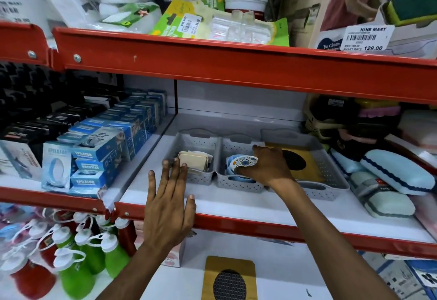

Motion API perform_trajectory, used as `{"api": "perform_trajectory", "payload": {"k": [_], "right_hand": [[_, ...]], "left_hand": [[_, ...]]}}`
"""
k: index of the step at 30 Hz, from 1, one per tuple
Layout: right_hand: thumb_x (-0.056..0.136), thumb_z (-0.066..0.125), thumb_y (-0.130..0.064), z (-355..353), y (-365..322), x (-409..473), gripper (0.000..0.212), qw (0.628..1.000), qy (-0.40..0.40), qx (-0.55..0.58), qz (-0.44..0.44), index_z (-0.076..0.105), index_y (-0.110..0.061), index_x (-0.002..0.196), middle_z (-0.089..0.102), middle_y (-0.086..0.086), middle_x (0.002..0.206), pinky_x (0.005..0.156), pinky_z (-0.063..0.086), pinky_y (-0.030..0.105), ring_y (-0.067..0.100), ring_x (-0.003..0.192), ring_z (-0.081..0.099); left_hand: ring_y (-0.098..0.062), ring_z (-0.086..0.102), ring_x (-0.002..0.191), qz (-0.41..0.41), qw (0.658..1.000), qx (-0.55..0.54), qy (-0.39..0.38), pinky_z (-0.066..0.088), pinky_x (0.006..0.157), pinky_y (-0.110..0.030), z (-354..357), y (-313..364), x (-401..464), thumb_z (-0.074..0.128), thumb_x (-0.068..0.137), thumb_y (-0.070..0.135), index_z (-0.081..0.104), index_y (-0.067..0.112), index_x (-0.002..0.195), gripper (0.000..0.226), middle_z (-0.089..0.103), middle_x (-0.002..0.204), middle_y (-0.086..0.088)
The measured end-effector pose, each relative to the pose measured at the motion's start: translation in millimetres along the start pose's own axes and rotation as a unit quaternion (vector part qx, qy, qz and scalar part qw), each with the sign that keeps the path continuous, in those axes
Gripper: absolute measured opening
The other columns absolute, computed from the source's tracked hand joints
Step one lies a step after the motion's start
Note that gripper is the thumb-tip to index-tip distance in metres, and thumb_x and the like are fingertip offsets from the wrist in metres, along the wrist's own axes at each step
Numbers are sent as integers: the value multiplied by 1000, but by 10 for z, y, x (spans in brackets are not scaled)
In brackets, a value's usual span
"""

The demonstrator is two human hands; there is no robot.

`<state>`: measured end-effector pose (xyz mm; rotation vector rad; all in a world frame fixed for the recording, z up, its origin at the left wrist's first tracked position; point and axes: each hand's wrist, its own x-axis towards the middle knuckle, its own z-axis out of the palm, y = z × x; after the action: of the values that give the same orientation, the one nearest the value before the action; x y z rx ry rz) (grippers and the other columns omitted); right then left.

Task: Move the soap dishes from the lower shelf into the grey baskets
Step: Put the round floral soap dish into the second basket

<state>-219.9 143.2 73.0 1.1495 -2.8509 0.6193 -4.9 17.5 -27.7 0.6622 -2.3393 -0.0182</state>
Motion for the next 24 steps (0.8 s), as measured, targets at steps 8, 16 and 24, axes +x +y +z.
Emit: {"api": "perform_trajectory", "payload": {"k": [8, 16, 24], "right_hand": [[74, 61, -77, -14, -33, 34, 57, 997, -44, -68, -12, 76, -34, 109, 69, 1, 121, 101, 43, 46, 36, 123, 47], [92, 14, -76, 53, -23, -101, 78, 987, -119, -105, -5, 72, -25, 108, 62, 6, 133, 116, 0, 68, 28, 150, 20], [91, 10, -75, -9, 10, -258, 69, 984, -127, -116, -54, 38, -45, 146, 31, -6, 161, 116, -13, 66, 25, 154, 5]], "left_hand": [[-26, 10, 158, 3, 1000, -5, 1, 7, 128, -55, 19, -12, 3, 35, 90, 36, 23, 9, 157, 73, 20, 167, -12], [-25, 12, 158, 4, 1000, -15, 4, 5, 129, -53, 13, -8, -1, 37, 89, 34, 25, 9, 156, 73, 21, 167, -11], [-24, 10, 158, 2, 1000, -15, 0, 5, 129, -53, 12, -17, -7, 36, 89, 35, 23, 10, 157, 73, 20, 167, -11]]}}
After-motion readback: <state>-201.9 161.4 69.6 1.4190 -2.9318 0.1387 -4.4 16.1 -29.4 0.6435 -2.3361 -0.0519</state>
